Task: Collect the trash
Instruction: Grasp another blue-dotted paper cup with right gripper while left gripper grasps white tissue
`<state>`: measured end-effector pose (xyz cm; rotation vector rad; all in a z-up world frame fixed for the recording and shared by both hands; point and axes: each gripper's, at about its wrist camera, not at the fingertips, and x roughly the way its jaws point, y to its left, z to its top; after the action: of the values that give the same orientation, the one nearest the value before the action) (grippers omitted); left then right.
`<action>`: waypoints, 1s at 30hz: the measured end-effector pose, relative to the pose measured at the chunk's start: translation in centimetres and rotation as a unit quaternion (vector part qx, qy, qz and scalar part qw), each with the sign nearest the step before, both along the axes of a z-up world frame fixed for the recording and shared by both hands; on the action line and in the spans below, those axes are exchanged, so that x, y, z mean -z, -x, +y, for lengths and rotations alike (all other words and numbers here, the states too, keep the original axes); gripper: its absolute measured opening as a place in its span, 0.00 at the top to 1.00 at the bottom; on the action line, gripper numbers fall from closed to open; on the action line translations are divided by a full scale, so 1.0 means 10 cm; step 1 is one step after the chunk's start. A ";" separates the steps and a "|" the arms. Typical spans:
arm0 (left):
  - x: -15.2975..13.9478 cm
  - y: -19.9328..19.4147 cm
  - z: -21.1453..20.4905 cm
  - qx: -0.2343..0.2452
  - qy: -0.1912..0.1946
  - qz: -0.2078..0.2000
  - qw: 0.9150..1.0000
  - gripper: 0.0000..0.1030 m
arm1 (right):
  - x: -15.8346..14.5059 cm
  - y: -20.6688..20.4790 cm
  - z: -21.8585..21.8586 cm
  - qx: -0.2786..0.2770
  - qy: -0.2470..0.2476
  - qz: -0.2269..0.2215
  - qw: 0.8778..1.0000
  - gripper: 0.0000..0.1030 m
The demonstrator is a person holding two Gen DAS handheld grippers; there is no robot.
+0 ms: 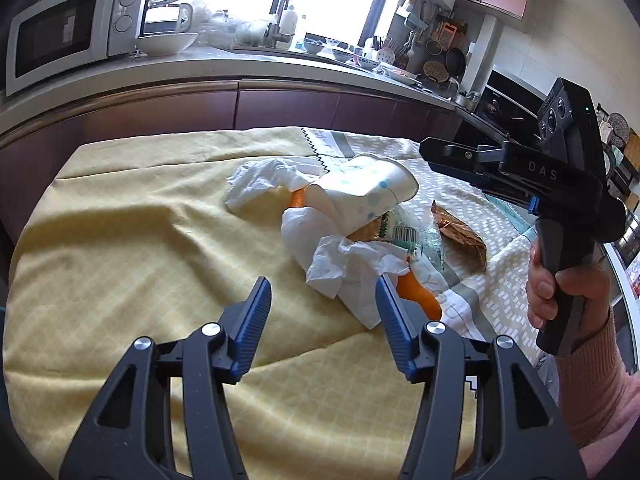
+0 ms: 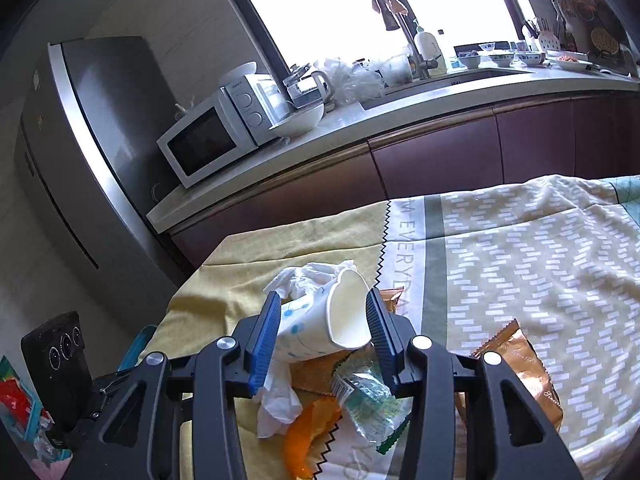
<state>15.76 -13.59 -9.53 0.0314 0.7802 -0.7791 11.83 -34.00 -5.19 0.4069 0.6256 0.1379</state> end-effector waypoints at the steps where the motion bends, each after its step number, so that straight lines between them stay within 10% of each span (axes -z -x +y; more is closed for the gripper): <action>1: 0.01 -0.01 -0.05 0.002 -0.003 0.001 1.000 0.46 | 0.04 -0.03 -0.01 -0.003 -0.003 0.004 1.000 0.59; 12: 0.16 -0.18 -0.49 0.023 -0.042 0.021 0.999 0.41 | 0.20 -0.16 0.08 -0.046 -0.016 0.018 0.999 0.60; 20: 0.24 -0.23 -0.55 0.028 -0.055 0.039 0.997 0.80 | 0.21 -0.12 0.08 -0.058 -0.023 0.016 0.998 0.81; 30: 0.12 -0.16 -0.37 0.019 -0.029 0.036 0.999 0.92 | 0.14 -0.02 0.14 -0.066 -0.024 -0.002 0.998 0.95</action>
<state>17.37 -17.26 -10.76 0.0715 0.8724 -0.7969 12.04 -32.63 -6.56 0.4118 0.6466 0.2801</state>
